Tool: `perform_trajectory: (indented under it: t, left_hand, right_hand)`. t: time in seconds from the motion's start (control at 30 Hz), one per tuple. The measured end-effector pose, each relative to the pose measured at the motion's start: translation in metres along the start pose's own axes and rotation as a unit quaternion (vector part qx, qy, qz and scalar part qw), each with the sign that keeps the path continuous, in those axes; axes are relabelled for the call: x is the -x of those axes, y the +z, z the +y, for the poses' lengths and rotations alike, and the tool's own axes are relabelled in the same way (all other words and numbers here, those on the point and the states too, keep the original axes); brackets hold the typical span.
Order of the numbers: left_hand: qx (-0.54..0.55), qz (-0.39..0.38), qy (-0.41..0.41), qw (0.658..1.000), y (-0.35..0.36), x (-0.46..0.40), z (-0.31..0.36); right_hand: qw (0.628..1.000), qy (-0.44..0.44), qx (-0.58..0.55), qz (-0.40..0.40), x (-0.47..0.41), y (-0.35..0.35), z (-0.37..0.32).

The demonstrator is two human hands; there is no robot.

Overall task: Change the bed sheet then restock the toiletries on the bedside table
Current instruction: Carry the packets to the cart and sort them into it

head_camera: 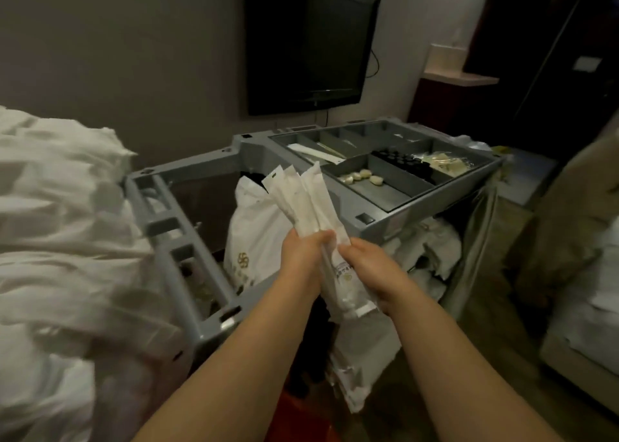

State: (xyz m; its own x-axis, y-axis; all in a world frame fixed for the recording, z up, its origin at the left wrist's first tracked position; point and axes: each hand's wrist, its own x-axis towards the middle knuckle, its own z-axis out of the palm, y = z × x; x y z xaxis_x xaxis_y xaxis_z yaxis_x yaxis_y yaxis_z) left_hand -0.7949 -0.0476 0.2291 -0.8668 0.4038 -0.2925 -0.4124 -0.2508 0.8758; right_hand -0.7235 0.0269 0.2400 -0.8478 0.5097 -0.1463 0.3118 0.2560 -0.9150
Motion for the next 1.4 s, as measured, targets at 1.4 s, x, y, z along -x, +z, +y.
perform_trajectory:
  t: [1.4]
  left_hand:
    - [0.085, 0.369, 0.114, 0.918, 0.149, -0.284, 0.064]
  right_hand:
    - [0.764, -0.241, 0.564, -0.203, -0.481, -0.062, -0.046]
